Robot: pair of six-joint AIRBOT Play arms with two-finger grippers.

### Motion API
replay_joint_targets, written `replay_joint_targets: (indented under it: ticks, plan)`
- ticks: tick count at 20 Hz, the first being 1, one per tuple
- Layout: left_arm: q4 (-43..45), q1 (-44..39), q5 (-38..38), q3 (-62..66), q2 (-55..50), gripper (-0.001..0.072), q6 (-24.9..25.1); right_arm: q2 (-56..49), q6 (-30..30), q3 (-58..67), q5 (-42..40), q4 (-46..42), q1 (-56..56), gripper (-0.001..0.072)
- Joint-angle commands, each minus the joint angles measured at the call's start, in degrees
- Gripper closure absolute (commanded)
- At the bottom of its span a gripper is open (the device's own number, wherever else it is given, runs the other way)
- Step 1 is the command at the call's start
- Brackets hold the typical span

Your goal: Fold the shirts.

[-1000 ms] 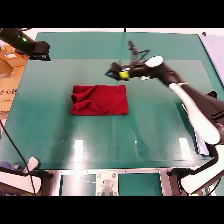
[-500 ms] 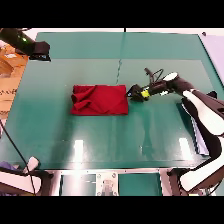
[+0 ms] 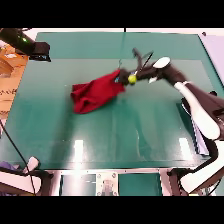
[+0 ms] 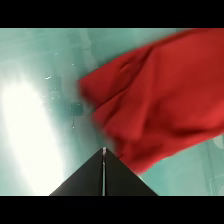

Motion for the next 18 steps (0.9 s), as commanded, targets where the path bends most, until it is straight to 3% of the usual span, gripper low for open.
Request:
replay_joint_targets:
  ticks: [1, 4, 12, 18]
  plan:
    - [-0.15, 0.02, -0.68, 0.07, 0.04, 0.0685, 0.00, 4.81, 7.96, 11.85, 4.90, 0.55, -8.13, 0.0697]
    - [-0.37, 0.02, -0.61, 0.07, 0.04, 0.0685, 0.00, 8.00, 12.17, 16.48, 8.76, 0.55, -19.63, 0.0697]
    - [-0.55, 0.02, -0.20, 0.07, 0.04, 0.0685, -0.04, 9.88, 12.09, 16.41, 7.78, -3.91, -47.98, 0.0696]
    - [-0.83, 0.02, 0.42, -5.33, 0.02, 0.0685, -0.04, 9.70, 13.55, 15.80, 9.66, -11.43, -56.06, 0.0697]
